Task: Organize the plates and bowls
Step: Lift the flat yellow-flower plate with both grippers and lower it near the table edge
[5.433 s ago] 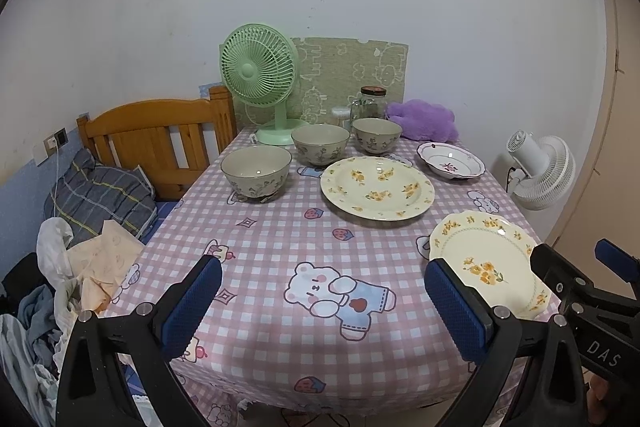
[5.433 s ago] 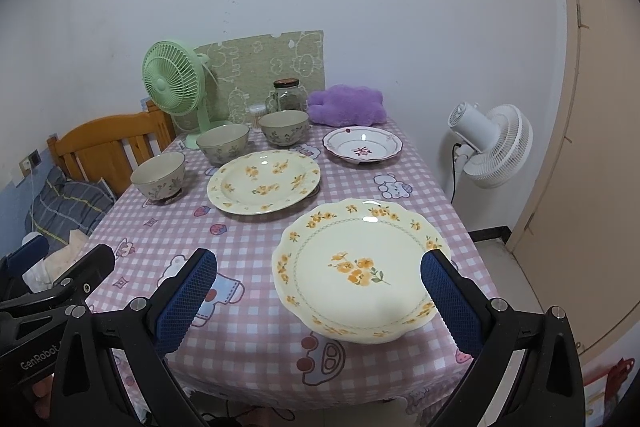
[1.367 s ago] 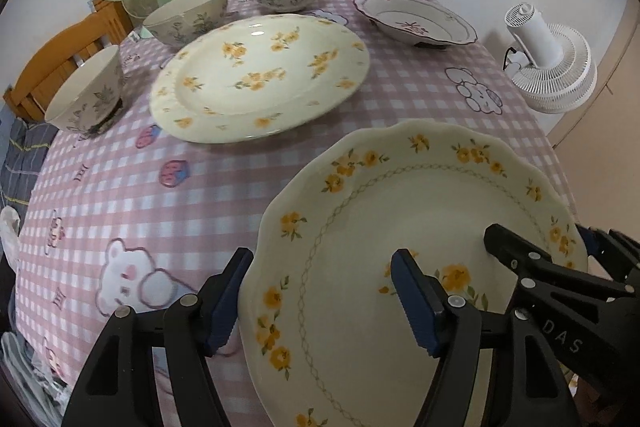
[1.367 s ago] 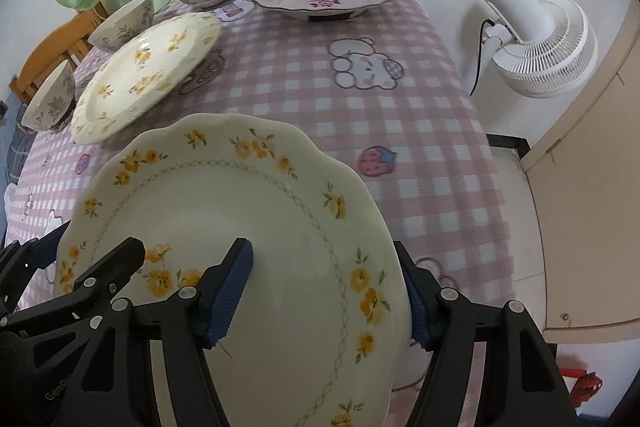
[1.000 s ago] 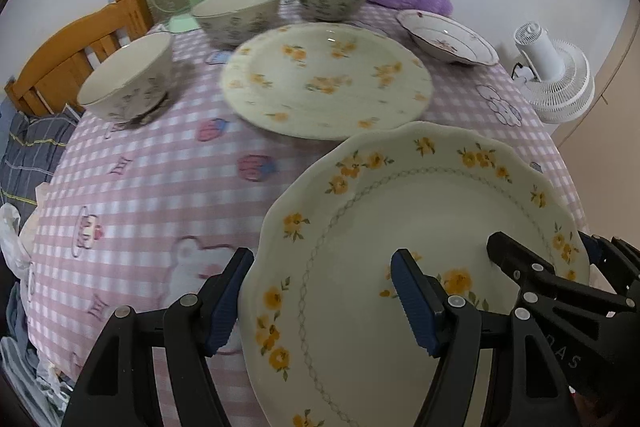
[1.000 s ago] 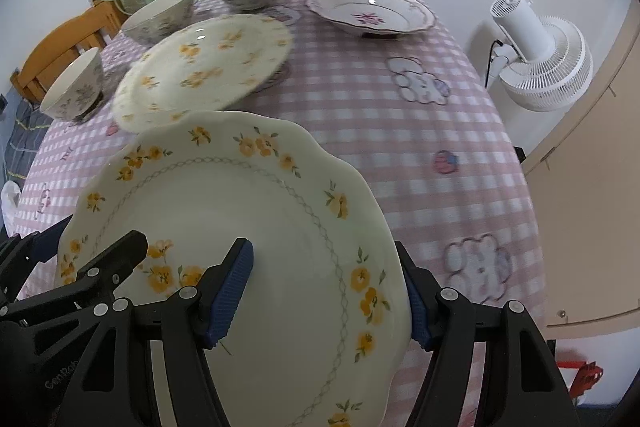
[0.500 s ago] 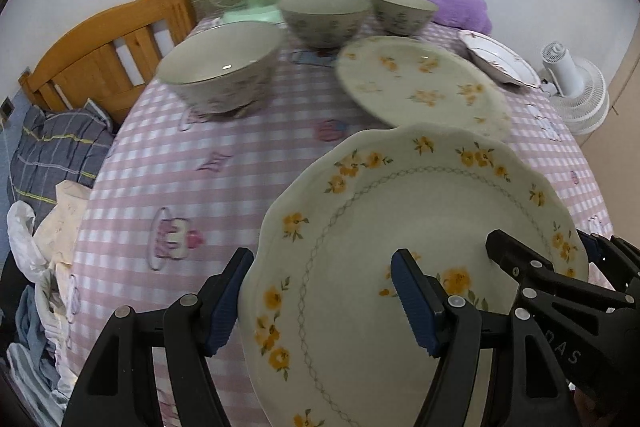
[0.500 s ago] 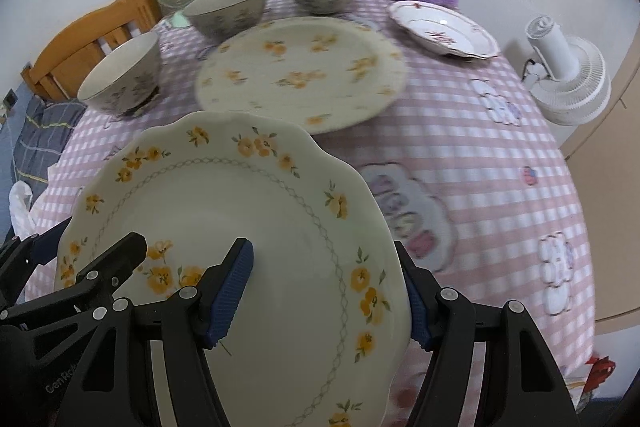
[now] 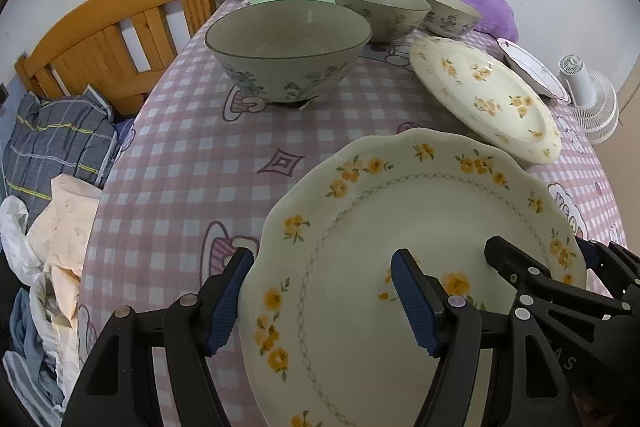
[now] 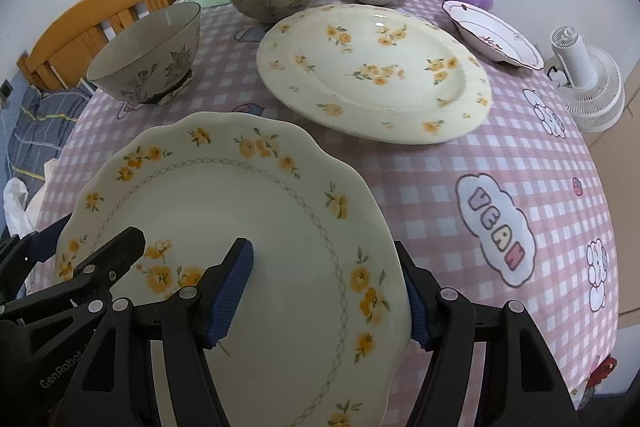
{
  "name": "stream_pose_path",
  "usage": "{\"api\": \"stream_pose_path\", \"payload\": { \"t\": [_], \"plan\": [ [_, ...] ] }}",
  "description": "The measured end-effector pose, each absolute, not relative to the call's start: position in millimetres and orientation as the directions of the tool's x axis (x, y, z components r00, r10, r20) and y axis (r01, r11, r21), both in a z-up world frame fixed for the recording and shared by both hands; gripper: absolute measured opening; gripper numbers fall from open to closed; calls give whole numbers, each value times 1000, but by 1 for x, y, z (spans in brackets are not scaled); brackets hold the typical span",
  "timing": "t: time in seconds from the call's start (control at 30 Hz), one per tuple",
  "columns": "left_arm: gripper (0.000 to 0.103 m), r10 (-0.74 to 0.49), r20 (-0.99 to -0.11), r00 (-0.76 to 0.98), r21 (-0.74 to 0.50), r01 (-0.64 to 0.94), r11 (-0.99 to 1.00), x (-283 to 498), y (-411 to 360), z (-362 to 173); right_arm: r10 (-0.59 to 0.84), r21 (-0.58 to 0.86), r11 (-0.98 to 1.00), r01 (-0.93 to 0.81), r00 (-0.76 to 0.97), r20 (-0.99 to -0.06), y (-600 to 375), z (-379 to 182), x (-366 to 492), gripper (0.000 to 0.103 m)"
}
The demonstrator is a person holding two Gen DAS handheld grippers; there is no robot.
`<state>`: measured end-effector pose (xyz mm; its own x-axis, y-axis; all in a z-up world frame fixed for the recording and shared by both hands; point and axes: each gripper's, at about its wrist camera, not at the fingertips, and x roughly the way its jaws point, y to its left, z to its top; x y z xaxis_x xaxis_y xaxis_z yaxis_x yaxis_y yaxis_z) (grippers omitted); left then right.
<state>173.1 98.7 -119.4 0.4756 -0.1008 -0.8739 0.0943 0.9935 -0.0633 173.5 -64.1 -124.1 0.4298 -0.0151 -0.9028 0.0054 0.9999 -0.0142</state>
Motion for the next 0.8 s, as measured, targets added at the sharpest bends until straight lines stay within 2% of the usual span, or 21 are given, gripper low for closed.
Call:
{"api": "stream_pose_path", "payload": {
  "t": [0.37, 0.6, 0.8],
  "plan": [
    [75, -127, -873, 471, -52, 170, 984, 177, 97, -125, -55, -31, 997, 66, 404, -913, -61, -134, 179, 71],
    [89, -141, -875, 463, -67, 172, 983, 174, 100, -114, -68, -42, 996, 75, 391, -918, -64, -125, 172, 72],
    [91, -165, -854, 493, -82, 185, 979, 168, 100, -84, -77, -46, 995, 86, 415, -907, -68, -94, 165, 76]
  ]
}}
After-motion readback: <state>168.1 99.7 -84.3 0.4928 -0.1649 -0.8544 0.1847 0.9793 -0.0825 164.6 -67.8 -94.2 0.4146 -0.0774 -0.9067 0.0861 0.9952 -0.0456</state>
